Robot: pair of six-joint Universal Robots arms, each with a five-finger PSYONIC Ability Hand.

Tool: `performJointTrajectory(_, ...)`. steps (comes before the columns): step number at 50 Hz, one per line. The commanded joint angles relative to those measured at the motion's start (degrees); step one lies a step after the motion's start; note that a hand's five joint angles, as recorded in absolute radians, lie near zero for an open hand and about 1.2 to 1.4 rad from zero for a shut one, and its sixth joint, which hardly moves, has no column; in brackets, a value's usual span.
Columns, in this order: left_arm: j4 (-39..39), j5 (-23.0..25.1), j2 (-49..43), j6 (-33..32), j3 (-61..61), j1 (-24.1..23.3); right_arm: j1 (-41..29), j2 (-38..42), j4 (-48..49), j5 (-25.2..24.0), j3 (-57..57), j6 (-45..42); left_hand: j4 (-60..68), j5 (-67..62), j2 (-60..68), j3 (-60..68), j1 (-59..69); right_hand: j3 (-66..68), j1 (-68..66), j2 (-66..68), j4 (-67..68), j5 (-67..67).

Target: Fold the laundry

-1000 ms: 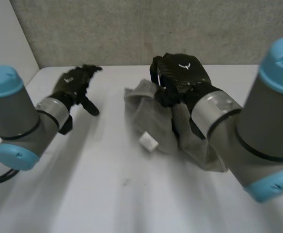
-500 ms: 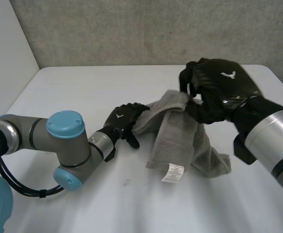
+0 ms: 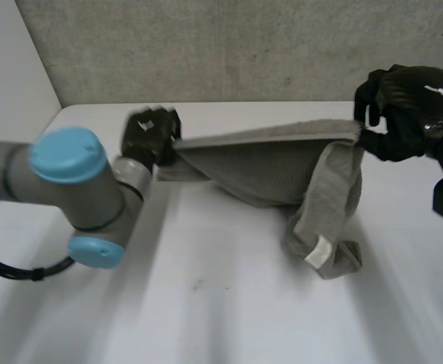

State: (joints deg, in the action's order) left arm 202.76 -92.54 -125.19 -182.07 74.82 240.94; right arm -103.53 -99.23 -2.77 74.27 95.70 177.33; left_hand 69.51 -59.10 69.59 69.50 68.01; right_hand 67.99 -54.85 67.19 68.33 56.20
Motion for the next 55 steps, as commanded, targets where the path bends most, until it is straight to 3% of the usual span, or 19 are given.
performJointTrajectory(1,-0.43,-1.15,20.83,-9.52,6.91,0.85,3.78,9.22,-1.44,-2.20,-8.06,-6.37,10.49,-10.90,10.41,10.50,11.99,12.01,-25.15,12.81,11.67,13.80)
performJointTrajectory(10,-6.84,-1.15,35.44,-20.42,16.31,-0.38,3.69,16.00,-8.74,-3.43,-13.17,-8.32,10.49,-10.90,10.41,10.50,11.99,12.01,-25.15,12.81,11.67,13.80)
performJointTrajectory(16,-9.75,-1.24,34.75,-23.33,20.72,-0.82,1.41,25.30,-16.19,-2.56,-15.45,-17.78,10.49,-10.90,10.41,10.50,11.99,12.01,-25.15,12.81,11.67,13.80)
performJointTrajectory(20,-13.69,-1.41,27.22,-27.01,22.83,-0.74,-1.58,30.05,-20.07,-1.15,-16.51,-26.49,10.49,-10.90,10.41,10.50,11.99,12.01,-25.15,12.81,11.67,13.80)
performJointTrajectory(23,-16.94,-1.85,22.03,-29.56,22.83,-0.13,-2.02,31.38,-20.25,-0.53,-16.69,-27.39,10.49,-10.90,10.41,10.50,11.99,12.01,-25.15,12.81,11.67,13.80)
performJointTrajectory(29,-20.21,-1.68,14.72,-30.45,21.69,0.93,-3.08,34.98,-17.79,1.31,-17.21,-26.51,10.49,-10.90,10.41,10.50,11.99,12.01,-25.15,12.81,11.67,13.80)
performJointTrajectory(30,-20.21,-1.68,14.71,-30.45,21.69,0.93,-3.60,35.42,-16.31,1.75,-17.65,-25.73,10.49,-10.90,10.41,10.50,11.99,-2.75,-10.39,-1.95,-3.09,-0.96)
performJointTrajectory(31,-20.04,-1.68,14.10,-30.45,21.34,1.02,-3.61,35.42,-16.30,1.75,-17.65,-25.72,10.49,-10.90,10.41,10.50,11.99,-2.90,-10.24,-2.10,-3.24,-1.11)
performJointTrajectory(32,-20.03,-1.68,14.10,-30.45,21.34,1.02,-3.69,35.42,-14.99,2.62,-17.74,-24.50,10.49,-10.90,10.41,10.50,11.99,-30.88,17.74,-30.08,-31.22,-29.09)
performJointTrajectory(33,-19.95,-1.77,13.92,-30.37,20.90,1.02,-3.69,35.08,-14.20,3.59,-17.65,-22.92,10.49,-10.90,10.41,10.50,11.99,-42.98,29.84,-42.18,-43.32,-41.19)
performJointTrajectory(38,-19.68,-1.85,14.71,-30.37,20.28,1.11,-3.17,33.06,-11.48,5.53,-17.13,-17.21,10.49,-10.90,10.41,10.50,11.99,-49.29,36.16,-48.50,-49.64,-47.51)
performJointTrajectory(47,-20.03,-2.29,23.75,-30.19,22.56,0.67,-3.69,32.52,-4.35,3.77,-18.80,-10.60,10.49,-10.90,10.41,10.50,11.99,-52.02,38.88,-51.22,-52.36,-50.23)
performJointTrajectory(50,-20.12,-2.29,28.40,-30.10,23.27,-0.55,-4.05,37.51,-3.20,-2.36,-23.52,-7.89,10.49,-10.90,10.41,10.50,11.99,-52.02,38.88,-51.22,-52.36,-50.23)
performJointTrajectory(55,-20.12,-2.29,36.05,-29.49,24.15,-3.19,-4.31,43.49,-3.12,-8.52,-28.71,-3.41,10.49,-10.90,10.41,10.50,11.99,-51.68,38.55,-50.89,-52.03,-49.90)
